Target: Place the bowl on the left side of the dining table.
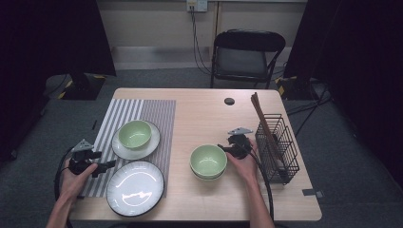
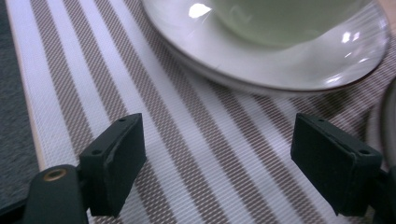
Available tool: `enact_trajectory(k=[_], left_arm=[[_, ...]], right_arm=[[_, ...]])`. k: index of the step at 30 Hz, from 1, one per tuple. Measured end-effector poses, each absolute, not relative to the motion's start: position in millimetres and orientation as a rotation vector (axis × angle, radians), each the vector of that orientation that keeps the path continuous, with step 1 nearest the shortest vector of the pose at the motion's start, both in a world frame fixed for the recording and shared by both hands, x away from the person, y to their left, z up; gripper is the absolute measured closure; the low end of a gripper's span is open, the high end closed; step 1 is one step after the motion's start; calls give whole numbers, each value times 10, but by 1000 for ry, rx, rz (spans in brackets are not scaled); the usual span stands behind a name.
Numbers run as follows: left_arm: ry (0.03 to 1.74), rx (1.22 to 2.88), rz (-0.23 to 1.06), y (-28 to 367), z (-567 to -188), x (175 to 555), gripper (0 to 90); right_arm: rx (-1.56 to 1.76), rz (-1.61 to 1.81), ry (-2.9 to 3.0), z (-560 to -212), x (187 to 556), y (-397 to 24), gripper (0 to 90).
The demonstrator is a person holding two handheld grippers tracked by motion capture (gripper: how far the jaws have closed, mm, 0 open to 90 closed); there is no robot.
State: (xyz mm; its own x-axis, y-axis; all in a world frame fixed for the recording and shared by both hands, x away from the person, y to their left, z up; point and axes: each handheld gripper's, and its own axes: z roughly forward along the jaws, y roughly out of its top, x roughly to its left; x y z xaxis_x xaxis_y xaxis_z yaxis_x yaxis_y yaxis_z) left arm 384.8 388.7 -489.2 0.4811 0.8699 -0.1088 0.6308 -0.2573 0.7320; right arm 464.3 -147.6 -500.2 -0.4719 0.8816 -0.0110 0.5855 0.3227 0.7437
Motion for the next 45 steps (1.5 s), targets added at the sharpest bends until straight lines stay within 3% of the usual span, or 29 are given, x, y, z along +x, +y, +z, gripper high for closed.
enact_trajectory(k=[2,9,21,29,45], left_arm=[[1248,2017,397,3896,-4949,3864,185],[1219,2051,515,3818,-5005,3856,159],[1209,2043,515,3832,-5017,3868,145],[1209,2042,515,3832,-5018,3868,145],[1209,2042,516,3831,-5018,3867,145]], right_arm=[[1294,963,2184,-4994,4643,-1474,261],[1277,995,2131,-4804,4584,-1472,269],[1242,971,2063,-4446,4475,-1461,298],[1232,1104,2089,-4241,4349,-1440,357],[1134,1364,2119,-3814,3997,-1604,390]])
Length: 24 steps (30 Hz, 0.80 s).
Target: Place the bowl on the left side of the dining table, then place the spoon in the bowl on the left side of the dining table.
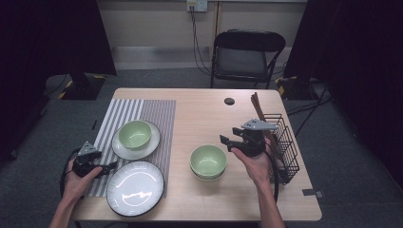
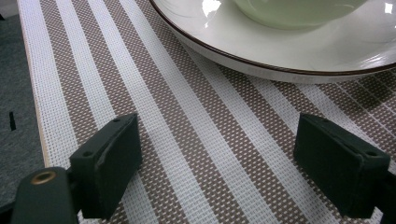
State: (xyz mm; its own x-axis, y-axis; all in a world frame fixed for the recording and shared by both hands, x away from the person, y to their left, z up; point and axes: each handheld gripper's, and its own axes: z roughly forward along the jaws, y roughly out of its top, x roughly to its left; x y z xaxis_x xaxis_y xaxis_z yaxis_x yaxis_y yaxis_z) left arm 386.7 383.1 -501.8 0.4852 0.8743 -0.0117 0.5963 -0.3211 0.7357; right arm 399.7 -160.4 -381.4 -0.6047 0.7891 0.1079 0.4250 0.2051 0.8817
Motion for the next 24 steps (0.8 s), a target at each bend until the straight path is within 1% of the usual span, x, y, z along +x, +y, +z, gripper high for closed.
enact_trajectory(k=[9,15,21,24], left_arm=[[1209,2042,516,3831,-5018,3867,145],[1209,2042,516,3831,-5018,3867,145],[1209,2042,516,3832,-5018,3867,145],[1209,2042,516,3831,-5018,3866,145]], right_arm=[[1107,1375,2103,-3668,3897,-1757,415],[1107,1372,2102,-3584,3875,-1867,448],[1089,1362,2119,-3560,3854,-1901,477],[1055,1396,2121,-3470,3752,-1858,481]])
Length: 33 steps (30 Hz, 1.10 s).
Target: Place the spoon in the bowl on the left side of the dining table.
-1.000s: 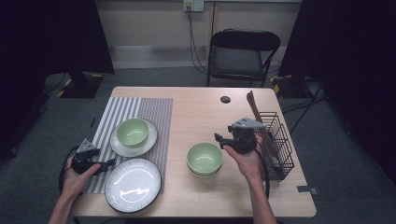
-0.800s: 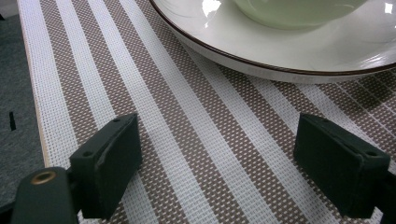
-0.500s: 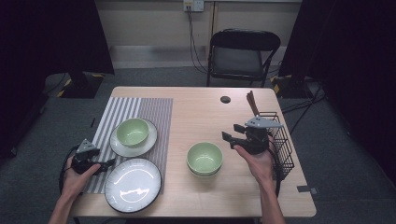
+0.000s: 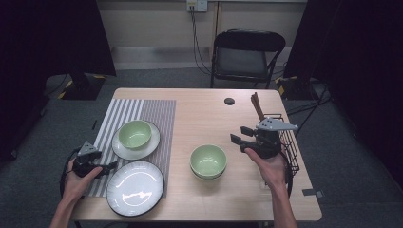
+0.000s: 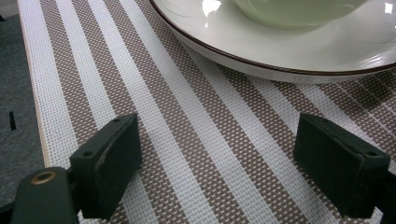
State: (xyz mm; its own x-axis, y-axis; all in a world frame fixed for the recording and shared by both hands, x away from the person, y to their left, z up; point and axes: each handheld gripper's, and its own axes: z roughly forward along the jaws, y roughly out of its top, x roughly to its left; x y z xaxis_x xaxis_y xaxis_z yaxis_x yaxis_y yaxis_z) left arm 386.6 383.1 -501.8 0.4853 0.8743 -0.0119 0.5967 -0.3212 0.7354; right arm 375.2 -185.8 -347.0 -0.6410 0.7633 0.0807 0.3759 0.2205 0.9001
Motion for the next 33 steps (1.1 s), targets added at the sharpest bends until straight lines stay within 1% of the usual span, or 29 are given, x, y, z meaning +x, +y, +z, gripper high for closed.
enact_trajectory(k=[4,21,33], left_arm=[[1210,2042,516,3831,-5018,3866,145],[1209,2042,516,3832,-5018,3867,145],[1209,2042,515,3831,-5018,3867,145]], right_arm=[[1018,1379,2124,-3349,3704,-1857,492],[1068,1343,2113,-3370,3602,-2323,575],[1149,1289,2101,-3375,3627,-2562,574]])
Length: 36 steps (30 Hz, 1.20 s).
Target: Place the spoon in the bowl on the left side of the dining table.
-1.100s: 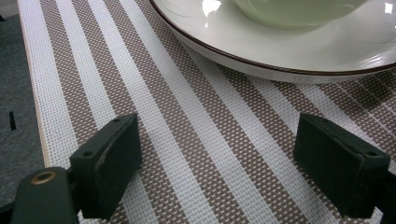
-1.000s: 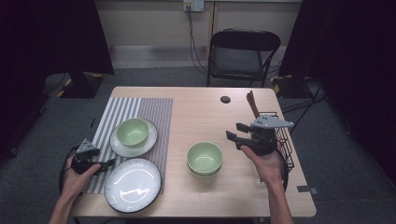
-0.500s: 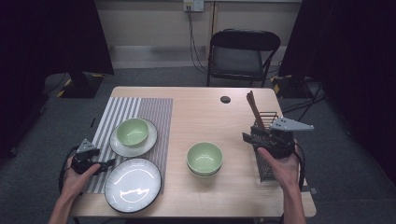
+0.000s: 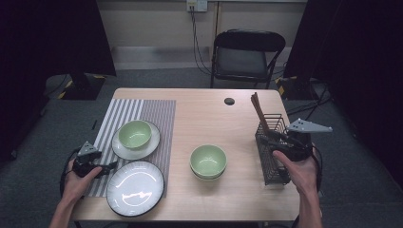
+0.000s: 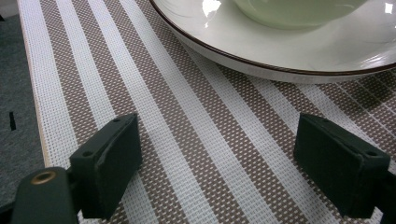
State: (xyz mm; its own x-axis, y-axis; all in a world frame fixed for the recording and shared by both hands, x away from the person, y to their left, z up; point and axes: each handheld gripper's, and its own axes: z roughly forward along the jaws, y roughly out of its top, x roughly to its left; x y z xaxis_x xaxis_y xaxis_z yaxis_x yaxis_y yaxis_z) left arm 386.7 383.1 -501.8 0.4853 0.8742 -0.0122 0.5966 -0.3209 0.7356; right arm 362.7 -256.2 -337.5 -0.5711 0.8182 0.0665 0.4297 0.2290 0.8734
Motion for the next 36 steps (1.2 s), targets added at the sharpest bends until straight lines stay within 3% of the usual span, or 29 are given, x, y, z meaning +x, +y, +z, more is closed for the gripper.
enact_trajectory(k=[36], left_arm=[[1210,2042,517,3831,-5018,3866,145]], right_arm=[[1244,1082,2158,-3630,3707,-2621,815]])
